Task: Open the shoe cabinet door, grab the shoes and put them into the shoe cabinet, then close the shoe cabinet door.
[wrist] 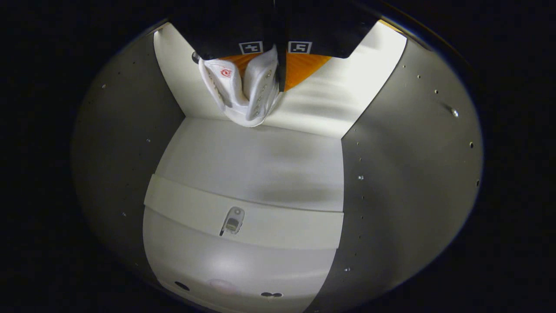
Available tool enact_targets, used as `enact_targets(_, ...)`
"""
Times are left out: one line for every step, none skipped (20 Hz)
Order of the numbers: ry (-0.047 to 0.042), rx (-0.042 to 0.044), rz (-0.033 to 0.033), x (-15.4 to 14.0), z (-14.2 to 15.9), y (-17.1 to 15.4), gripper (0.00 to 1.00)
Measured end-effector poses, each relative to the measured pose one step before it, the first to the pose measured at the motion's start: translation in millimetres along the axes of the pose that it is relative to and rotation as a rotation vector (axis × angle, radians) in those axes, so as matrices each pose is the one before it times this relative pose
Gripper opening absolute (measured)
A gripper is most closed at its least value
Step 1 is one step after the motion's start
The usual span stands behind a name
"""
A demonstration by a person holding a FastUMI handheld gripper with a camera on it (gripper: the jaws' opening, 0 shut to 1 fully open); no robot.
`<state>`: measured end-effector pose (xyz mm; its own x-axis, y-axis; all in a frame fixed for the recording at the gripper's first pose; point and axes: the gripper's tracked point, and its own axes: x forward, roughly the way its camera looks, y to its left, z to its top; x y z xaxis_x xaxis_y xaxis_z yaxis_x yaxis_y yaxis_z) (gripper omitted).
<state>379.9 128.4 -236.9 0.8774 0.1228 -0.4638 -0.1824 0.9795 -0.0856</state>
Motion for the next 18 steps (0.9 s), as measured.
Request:
enact_targets(-0.00252, -0.01210, -0.00177, 0.63, -0.21, 0.92, 0.06)
enact_targets(-0.00002, -0.01548, -0.00346, 1.65, -0.68, 1.17, 0.06)
enact_targets(0.00467, -0.00666, -0.00444, 0.05, -1.77, 0.76, 0.06)
enact_targets(0.00933, 0.00514, -0.01664, -0.24, -1.39, -1.35, 0.07)
enact_targets(0.01400, 0.01763, -0.01085, -0.79, -3.07, 0.57, 0.08)
enact_targets(0.01373, 0.02185, 0.01062, -1.72, -1.42, 3.24, 0.13)
enact_targets(0.00814, 0.02162, 0.01226, -2.91, -1.49, 2.86, 0.16)
enact_targets(0.00124, 0.02298, 0.01113, -4.14, -0.21, 2.13, 0.25)
enact_targets(0.00051, 0.01986, 0.01046, -5.14, -0.64, 1.58, 0.31)
enact_targets(0.00498, 0.01822, 0.01677, -4.85, -2.48, 3.96, 0.42)
enact_targets(0.00439, 0.00972, 0.01952, -6.67, -1.33, 4.10, 0.53)
enact_targets(-0.00048, 0.00545, 0.01608, -6.87, -0.04, 3.09, 0.64)
enact_targets(-0.00037, 0.00090, 0.00715, -7.71, -0.20, 1.13, 0.69)
enact_targets(-0.00474, 0.00339, 0.00551, -6.56, 0.49, 0.85, 0.77)
enact_targets(-0.00369, 0.00750, 0.01133, -8.72, 0.21, 1.75, 0.79)
enact_targets(-0.00542, 0.01174, 0.00861, -6.93, 0.00, 1.00, 0.81)
enact_targets(-0.00704, 0.01312, 0.00224, -8.78, 1.02, -0.85, 0.84)
enact_targets(-0.00774, 0.01342, 0.00047, -7.97, 1.48, -2.08, 0.93)
